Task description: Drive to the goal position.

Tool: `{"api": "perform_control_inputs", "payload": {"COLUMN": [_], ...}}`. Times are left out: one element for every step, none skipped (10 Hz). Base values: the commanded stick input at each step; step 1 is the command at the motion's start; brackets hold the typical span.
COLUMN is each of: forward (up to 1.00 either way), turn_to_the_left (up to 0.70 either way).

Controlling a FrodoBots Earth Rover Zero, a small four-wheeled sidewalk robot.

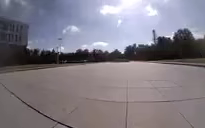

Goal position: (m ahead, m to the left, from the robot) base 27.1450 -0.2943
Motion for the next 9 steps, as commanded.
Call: {"api": "perform_control_inputs", "payload": {"forward": [0.70, 0.70, 0.70, 0.70, 0.70, 0.70, 0.70, 0.70, 0.70], "turn_to_the_left": [0.00, 0.00, 0.00, 0.00, 0.00, 0.00, 0.00, 0.00, 0.00]}}
